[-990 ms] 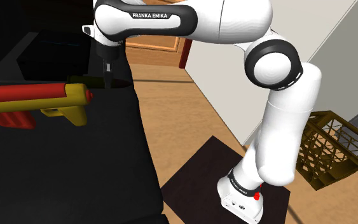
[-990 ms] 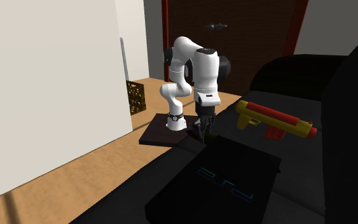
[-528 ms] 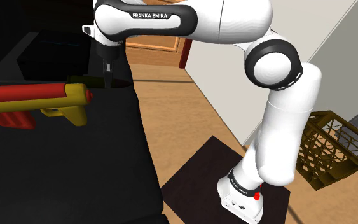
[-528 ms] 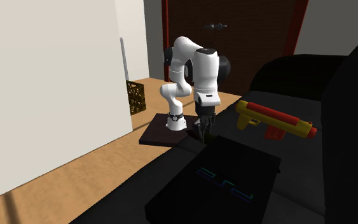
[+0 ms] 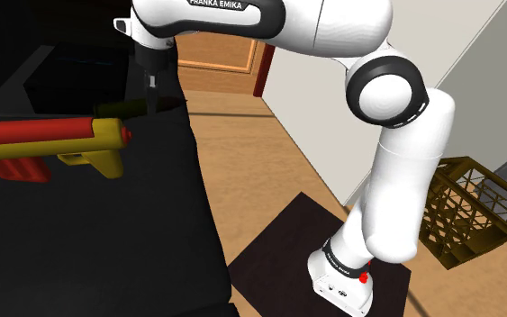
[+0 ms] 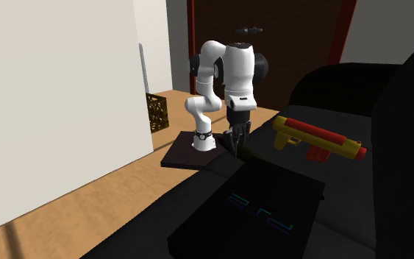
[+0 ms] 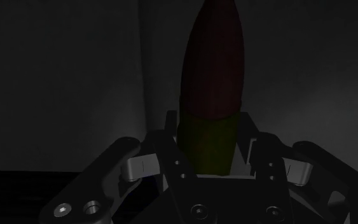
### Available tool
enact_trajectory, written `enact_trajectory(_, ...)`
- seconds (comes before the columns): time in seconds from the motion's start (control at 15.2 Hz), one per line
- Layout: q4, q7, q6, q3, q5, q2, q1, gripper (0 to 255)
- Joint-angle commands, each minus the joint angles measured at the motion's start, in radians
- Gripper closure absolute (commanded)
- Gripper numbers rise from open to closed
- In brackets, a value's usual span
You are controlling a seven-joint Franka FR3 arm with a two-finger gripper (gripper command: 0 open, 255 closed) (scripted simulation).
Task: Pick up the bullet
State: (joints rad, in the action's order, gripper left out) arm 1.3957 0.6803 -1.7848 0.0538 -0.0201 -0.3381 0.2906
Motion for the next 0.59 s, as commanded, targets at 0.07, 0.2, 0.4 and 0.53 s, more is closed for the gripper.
enact_trajectory(0.07, -0.047, 0.001, 0.044, 0.0, 0.0, -0.003, -0.001, 255)
enact_trajectory(0.2, -0.081, 0.0, 0.073, 0.0, 0.0, -0.008, -0.001, 255)
enact_trajectory(0.4, -0.136, -0.002, 0.118, 0.0, 0.001, -0.017, 0.0, 255)
enact_trajectory(0.53, -0.138, -0.002, 0.12, 0.0, 0.001, -0.018, 0.0, 255)
